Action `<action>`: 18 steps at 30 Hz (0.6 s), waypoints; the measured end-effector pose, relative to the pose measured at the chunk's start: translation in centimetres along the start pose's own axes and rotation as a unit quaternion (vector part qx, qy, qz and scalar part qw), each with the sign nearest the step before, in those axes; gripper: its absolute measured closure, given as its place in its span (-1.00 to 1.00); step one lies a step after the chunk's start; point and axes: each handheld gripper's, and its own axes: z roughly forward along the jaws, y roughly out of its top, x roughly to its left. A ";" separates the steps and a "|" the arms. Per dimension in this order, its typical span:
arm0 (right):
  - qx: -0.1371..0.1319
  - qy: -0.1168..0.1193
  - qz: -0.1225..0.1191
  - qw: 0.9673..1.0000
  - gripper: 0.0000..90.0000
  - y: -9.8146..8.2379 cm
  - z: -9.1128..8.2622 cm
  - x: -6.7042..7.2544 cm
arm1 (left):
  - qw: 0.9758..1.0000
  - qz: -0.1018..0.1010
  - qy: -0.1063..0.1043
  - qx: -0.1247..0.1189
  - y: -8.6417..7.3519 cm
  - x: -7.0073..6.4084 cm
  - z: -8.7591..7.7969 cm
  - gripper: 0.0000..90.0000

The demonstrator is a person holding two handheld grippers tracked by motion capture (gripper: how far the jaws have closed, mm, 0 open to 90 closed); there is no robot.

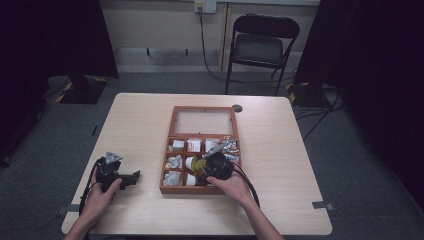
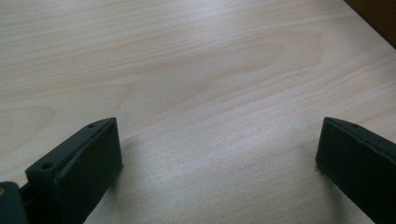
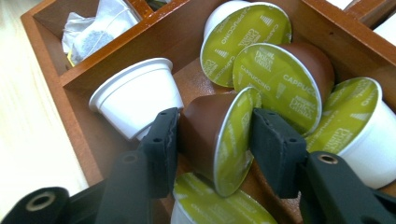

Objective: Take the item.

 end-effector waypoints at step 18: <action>0.010 -0.019 -0.011 1.000 0.15 0.2 0.4 0.4 | 1.000 0.000 0.000 -0.001 0.0 0.0 0.0 -1.00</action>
